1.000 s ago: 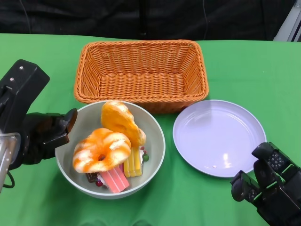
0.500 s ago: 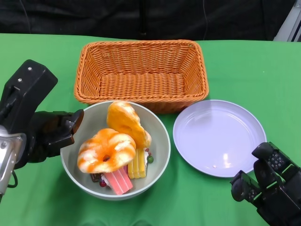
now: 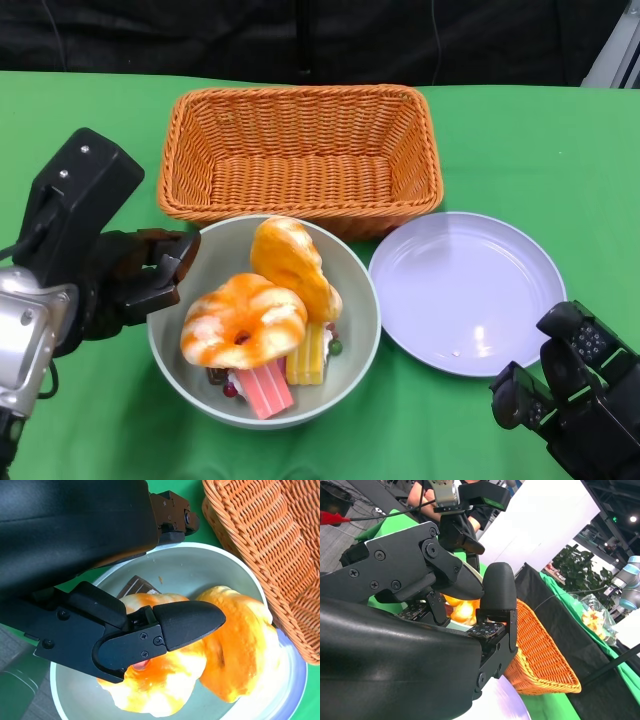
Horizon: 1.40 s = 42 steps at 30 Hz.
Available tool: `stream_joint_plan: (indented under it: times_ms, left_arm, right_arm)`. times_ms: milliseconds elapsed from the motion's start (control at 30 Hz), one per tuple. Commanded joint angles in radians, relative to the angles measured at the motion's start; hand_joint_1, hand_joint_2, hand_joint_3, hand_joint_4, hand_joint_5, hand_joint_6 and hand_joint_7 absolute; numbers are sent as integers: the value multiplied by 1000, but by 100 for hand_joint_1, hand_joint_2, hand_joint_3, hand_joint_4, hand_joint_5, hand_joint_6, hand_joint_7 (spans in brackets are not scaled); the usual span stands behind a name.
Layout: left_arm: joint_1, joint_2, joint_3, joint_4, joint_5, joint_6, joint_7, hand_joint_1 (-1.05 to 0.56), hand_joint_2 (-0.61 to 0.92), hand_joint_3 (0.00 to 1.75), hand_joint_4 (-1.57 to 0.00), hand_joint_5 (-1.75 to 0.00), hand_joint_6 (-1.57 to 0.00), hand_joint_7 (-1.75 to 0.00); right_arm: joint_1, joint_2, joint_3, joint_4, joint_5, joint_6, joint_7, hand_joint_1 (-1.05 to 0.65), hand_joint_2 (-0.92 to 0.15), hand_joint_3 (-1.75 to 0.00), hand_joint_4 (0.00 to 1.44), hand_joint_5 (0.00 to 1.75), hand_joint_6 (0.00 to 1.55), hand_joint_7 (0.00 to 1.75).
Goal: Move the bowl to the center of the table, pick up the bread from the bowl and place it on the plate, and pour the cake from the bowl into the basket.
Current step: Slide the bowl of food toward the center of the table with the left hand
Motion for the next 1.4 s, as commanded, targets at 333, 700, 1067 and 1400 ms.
stream_joint_plan:
  times_ms: [333, 700, 1067, 1400]
  left_arm:
    - [46, -90, 69, -67, 30, 7, 156, -87, 92, 80, -1, 0, -14, -5]
    - [129, -200, 203, -54, 44, -175, 378, -48, 92, 24, -47, -21, -60, -15]
    - [189, -180, 238, -76, -25, -232, 267, -44, 92, 28, -49, -20, -64, -11]
    - [205, -210, 258, -104, -57, -220, 278, -43, 92, 27, -56, -23, -67, -11]
  right_arm:
    - [24, -45, 47, -32, -179, -107, 111, -13, -65, -97, 80, 174, 78, 146]
    - [38, -119, 268, -140, -774, -446, 147, -33, -87, -35, 78, 106, 89, 65]
    - [-291, -151, 492, -135, -1440, -600, 154, -54, -92, -19, 68, 10, 70, 3]
    - [-368, -89, 560, -137, -1630, -496, 212, -58, -92, -20, 65, 6, 67, 1]
